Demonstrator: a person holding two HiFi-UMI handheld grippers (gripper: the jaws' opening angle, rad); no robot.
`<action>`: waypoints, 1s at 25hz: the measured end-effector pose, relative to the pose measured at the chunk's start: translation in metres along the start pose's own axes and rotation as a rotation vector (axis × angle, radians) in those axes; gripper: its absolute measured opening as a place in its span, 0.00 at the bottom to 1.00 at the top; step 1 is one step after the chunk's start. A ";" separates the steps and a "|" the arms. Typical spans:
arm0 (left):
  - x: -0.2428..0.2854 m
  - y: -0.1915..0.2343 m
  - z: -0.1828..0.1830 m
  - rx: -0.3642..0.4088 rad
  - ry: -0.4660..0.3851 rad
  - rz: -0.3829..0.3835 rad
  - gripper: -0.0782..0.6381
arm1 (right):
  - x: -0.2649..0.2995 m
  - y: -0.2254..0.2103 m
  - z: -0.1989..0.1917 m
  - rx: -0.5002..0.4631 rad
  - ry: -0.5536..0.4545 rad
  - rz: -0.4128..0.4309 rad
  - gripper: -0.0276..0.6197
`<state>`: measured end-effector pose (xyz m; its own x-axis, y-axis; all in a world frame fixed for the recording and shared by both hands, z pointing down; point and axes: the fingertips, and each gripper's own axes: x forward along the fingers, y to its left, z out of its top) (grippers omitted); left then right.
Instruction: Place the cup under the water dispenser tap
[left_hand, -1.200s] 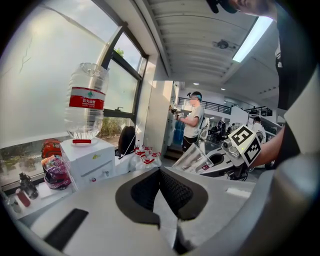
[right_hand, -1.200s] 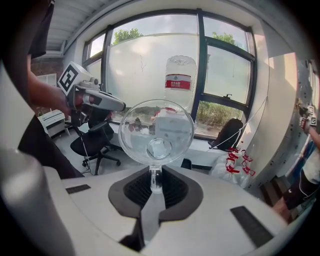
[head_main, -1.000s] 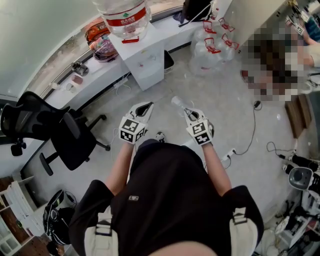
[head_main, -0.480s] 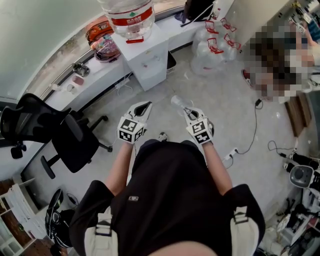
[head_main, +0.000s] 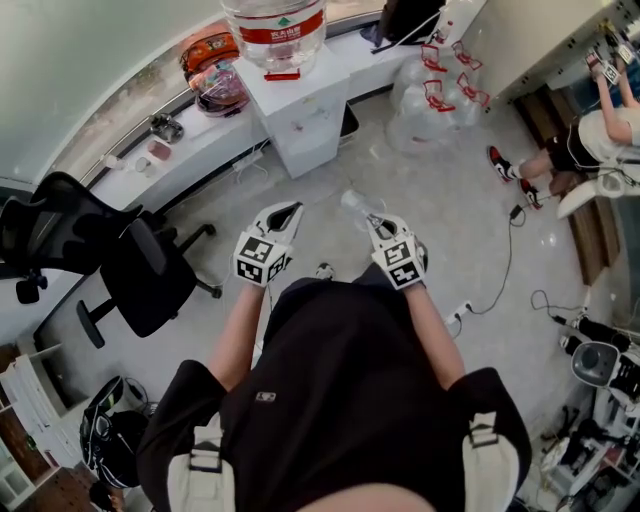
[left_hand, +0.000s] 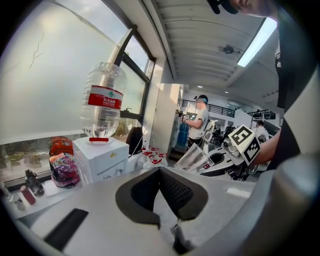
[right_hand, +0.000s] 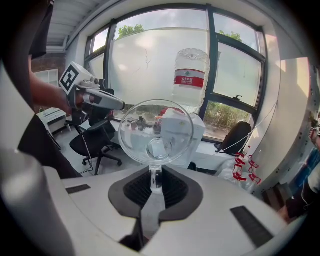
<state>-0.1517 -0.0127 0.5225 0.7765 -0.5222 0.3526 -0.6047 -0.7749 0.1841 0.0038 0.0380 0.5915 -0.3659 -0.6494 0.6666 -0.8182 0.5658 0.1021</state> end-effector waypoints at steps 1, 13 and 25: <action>-0.001 0.003 0.000 -0.004 -0.002 0.008 0.11 | 0.003 0.000 0.002 -0.004 0.002 0.008 0.06; 0.008 0.037 0.000 -0.070 -0.011 0.122 0.11 | 0.040 -0.020 0.021 -0.081 0.004 0.103 0.06; 0.063 0.071 0.021 -0.124 -0.006 0.195 0.11 | 0.088 -0.083 0.028 -0.112 0.049 0.185 0.06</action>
<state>-0.1417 -0.1079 0.5387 0.6437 -0.6602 0.3871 -0.7602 -0.6096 0.2247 0.0274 -0.0808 0.6213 -0.4809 -0.5051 0.7167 -0.6839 0.7276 0.0539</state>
